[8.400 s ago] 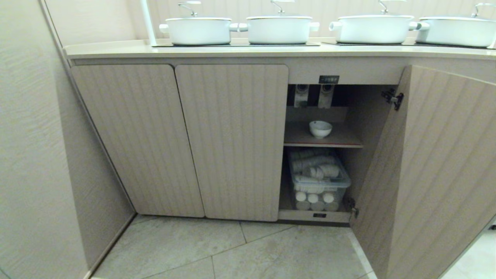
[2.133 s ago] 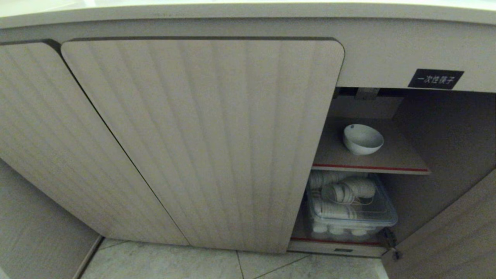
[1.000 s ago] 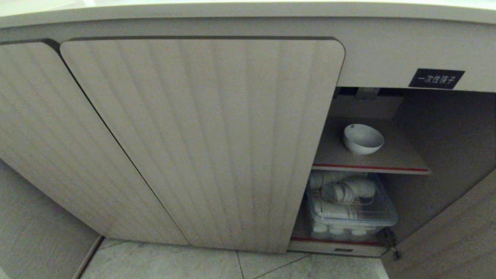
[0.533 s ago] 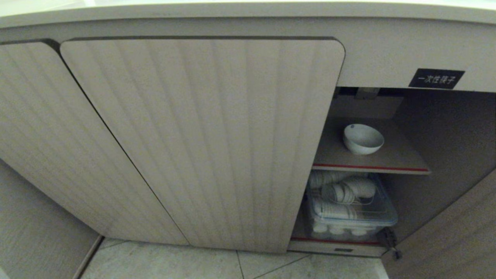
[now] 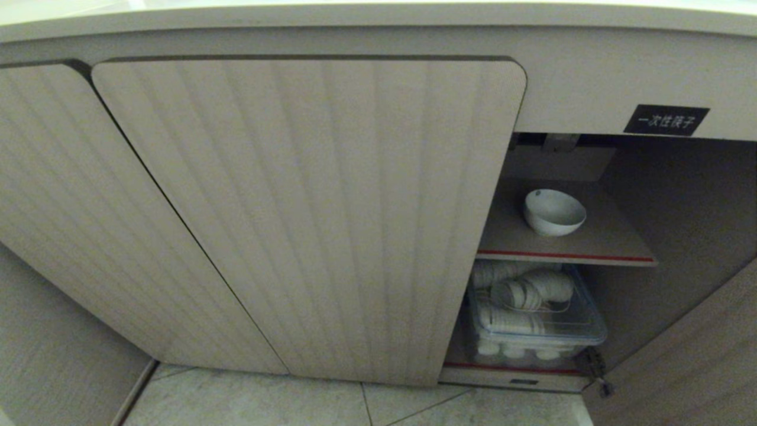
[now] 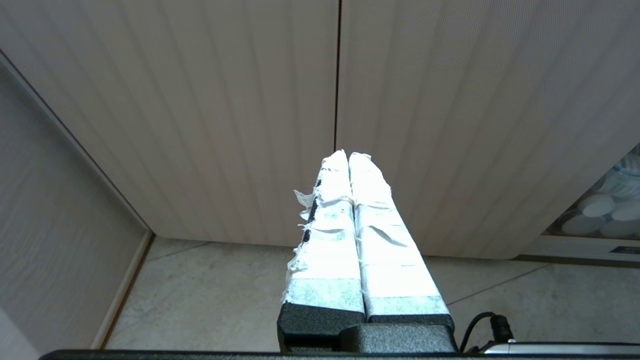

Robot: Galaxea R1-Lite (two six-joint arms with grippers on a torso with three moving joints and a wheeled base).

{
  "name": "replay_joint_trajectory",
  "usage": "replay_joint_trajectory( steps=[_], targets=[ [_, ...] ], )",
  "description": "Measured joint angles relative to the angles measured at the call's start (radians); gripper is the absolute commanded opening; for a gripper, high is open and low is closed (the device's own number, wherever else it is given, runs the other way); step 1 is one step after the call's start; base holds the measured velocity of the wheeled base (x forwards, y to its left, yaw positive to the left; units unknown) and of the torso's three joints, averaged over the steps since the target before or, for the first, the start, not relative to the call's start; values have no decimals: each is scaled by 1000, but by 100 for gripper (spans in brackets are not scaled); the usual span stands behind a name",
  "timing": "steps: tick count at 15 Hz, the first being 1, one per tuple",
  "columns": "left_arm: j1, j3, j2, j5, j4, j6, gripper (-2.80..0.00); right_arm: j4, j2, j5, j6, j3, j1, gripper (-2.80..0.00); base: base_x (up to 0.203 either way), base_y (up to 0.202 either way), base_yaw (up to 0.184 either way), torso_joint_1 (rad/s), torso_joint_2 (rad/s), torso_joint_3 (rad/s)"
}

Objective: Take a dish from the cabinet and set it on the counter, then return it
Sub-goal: Take the bowl from the cabinet

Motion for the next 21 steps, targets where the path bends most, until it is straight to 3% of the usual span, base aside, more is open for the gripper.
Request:
replay_joint_trajectory(
  steps=[7, 15, 18, 21],
  targets=[
    [0, 0, 0, 0, 0, 0, -280, -50, 134, 12, -35, 0, -15, -280, 0, 0, 0, 0, 0, 0],
    [0, 0, 0, 0, 0, 0, -280, -297, 544, 190, -110, -29, -108, -280, 0, 0, 0, 0, 0, 0],
    [0, 0, 0, 0, 0, 0, -280, -316, 672, 266, -112, -93, -111, -280, 0, 0, 0, 0, 0, 0],
    [0, 0, 0, 0, 0, 0, -280, -350, 824, 293, -112, -161, -107, -280, 0, 0, 0, 0, 0, 0]
  ],
)
